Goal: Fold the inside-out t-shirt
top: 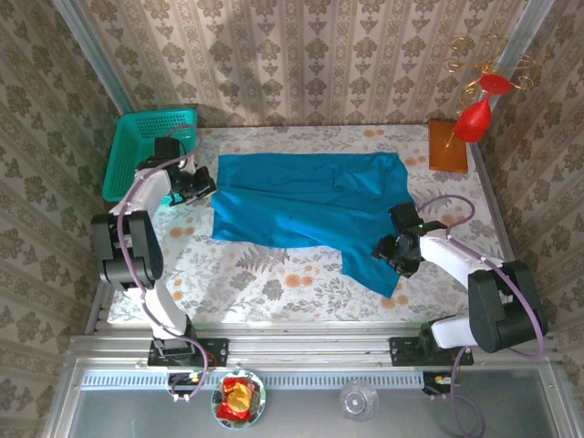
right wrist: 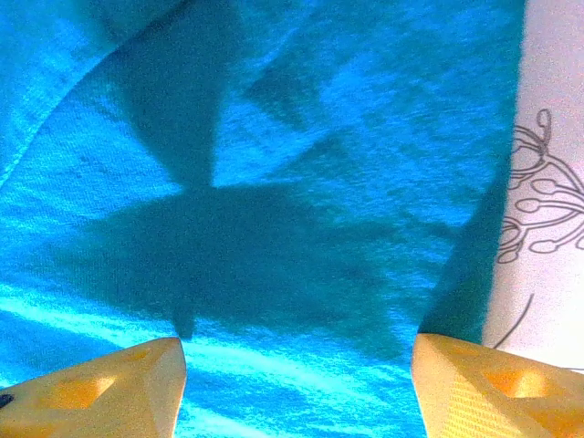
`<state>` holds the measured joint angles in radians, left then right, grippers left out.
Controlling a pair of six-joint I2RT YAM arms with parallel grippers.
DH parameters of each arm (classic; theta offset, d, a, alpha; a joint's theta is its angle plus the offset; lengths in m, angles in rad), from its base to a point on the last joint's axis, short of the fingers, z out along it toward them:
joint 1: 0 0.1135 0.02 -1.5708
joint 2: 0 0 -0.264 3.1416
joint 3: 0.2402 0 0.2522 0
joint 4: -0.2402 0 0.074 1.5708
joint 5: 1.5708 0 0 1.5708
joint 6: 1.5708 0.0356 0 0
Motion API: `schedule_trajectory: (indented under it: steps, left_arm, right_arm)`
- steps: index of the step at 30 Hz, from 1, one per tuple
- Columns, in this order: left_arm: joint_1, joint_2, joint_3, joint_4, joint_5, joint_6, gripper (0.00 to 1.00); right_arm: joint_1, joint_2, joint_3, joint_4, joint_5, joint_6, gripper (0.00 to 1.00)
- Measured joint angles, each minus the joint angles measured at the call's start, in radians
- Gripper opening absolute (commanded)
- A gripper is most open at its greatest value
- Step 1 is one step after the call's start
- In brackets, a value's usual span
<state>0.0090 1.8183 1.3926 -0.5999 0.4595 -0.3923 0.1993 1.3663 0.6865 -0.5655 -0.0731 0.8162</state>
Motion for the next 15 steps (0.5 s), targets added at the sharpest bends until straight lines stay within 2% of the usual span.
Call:
schedule_trajectory:
  steps: [6, 11, 15]
  left_arm:
    - [-0.008, 0.032, 0.017, 0.0, -0.024, 0.008, 0.43]
    - [-0.007, -0.066, -0.108, 0.039, -0.055, 0.007, 0.48]
    - [-0.006, -0.184, -0.236, 0.056, -0.073, 0.004, 0.48]
  right_arm:
    - [-0.019, -0.022, 0.0, -0.021, 0.023, -0.003, 0.68]
    - [-0.08, -0.023, 0.001, -0.022, 0.024, -0.025, 0.68]
    - [-0.14, -0.018, 0.019, -0.034, 0.014, -0.06, 0.61]
